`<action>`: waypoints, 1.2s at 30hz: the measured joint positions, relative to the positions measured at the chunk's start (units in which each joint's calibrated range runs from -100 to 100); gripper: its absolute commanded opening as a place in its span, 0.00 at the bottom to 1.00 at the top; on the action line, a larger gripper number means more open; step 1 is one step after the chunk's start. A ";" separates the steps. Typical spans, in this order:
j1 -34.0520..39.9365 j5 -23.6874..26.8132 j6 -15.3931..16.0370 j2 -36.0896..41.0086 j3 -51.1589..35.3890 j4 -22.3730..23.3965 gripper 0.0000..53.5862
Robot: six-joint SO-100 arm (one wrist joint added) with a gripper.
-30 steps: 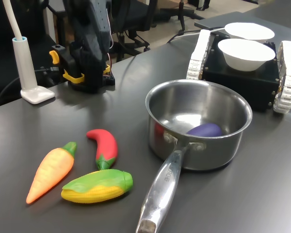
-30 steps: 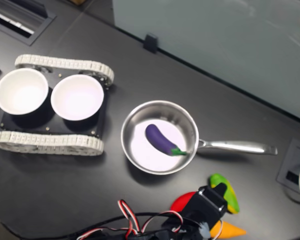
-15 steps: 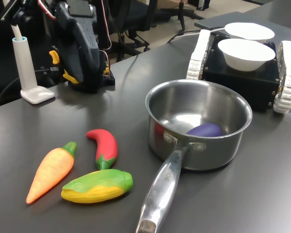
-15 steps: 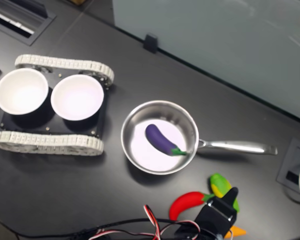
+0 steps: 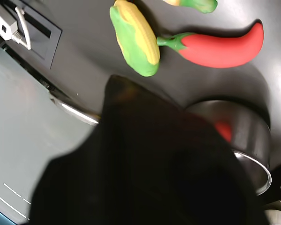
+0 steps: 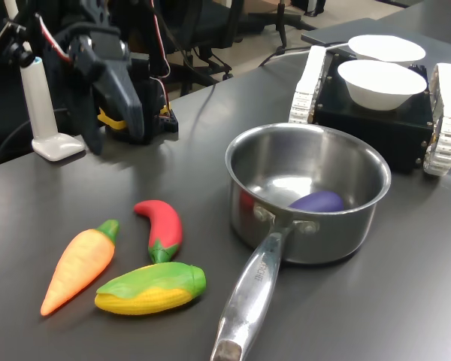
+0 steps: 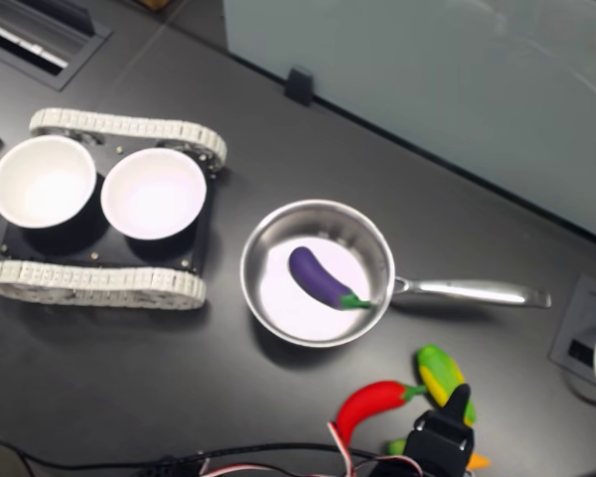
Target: Pick up the carrot and place them in the pan
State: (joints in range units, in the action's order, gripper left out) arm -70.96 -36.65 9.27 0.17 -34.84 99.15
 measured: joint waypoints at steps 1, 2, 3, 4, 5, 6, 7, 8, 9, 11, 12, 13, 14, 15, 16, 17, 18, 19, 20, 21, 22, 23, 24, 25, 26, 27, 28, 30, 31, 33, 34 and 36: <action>-0.11 -0.34 -0.46 -0.34 0.00 0.00 0.55; -0.22 -0.63 -0.73 -0.84 0.00 0.00 0.55; -0.33 -0.98 -1.10 -1.43 0.00 0.00 0.55; -0.55 -1.22 -1.19 -2.10 0.00 0.00 0.56; -0.77 -1.42 -1.19 -3.03 0.00 0.00 0.56; -1.21 -1.56 -1.29 -3.87 0.00 0.00 0.56; -1.43 -1.76 -1.74 -5.13 0.00 0.00 0.56; -1.54 -1.76 -2.02 -6.14 0.00 0.00 0.55; -1.76 -1.90 -2.39 -7.24 0.00 0.00 0.55; -1.98 -2.44 -3.21 -8.50 0.00 0.00 0.55; -2.20 -2.59 -3.67 -9.18 -0.09 0.00 0.55; -2.31 -2.78 -3.95 -9.76 -0.09 0.00 0.55; -2.42 -2.83 -4.22 -10.44 -0.09 0.00 0.55; -2.64 -2.98 -4.41 -11.11 -0.09 0.00 0.55; -2.97 -3.27 -4.50 -11.70 -0.36 0.00 0.55; -3.19 -3.42 -4.50 -12.29 -0.81 0.00 0.55; -3.52 -3.47 -4.50 -12.79 -1.27 0.00 0.55; -3.85 -3.61 -4.68 -13.13 -1.54 0.00 0.55; -4.07 -4.10 -5.05 -13.47 -1.81 0.00 0.55; -4.51 -4.54 -5.14 -13.80 -1.99 0.00 0.56; -5.06 -5.03 -5.33 -14.23 -2.35 0.00 0.56; -5.50 -5.18 -5.51 -14.73 -2.81 0.00 0.56; -6.05 -5.37 -5.69 -15.24 -3.35 0.00 0.56; -6.49 -5.62 -5.69 -15.99 -3.98 0.00 0.56; -6.82 -5.67 -5.97 -16.75 -4.62 0.00 0.56; -7.04 -5.81 -6.24 -17.51 -5.07 0.00 0.56; -7.26 -6.06 -6.52 -18.10 -5.43 0.00 0.56; -7.48 -6.15 -6.70 -19.70 -6.61 0.00 0.55; -7.59 -6.20 -6.70 -20.37 -7.06 0.00 0.55; -7.59 -6.69 -6.80 -21.97 -7.96 0.00 0.55; -7.48 -6.98 -7.16 -22.56 -8.24 0.00 0.55; -7.37 -7.23 -7.44 -23.91 -9.14 -0.09 0.55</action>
State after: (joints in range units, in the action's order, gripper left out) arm -78.33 -43.88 1.84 -23.74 -43.98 99.07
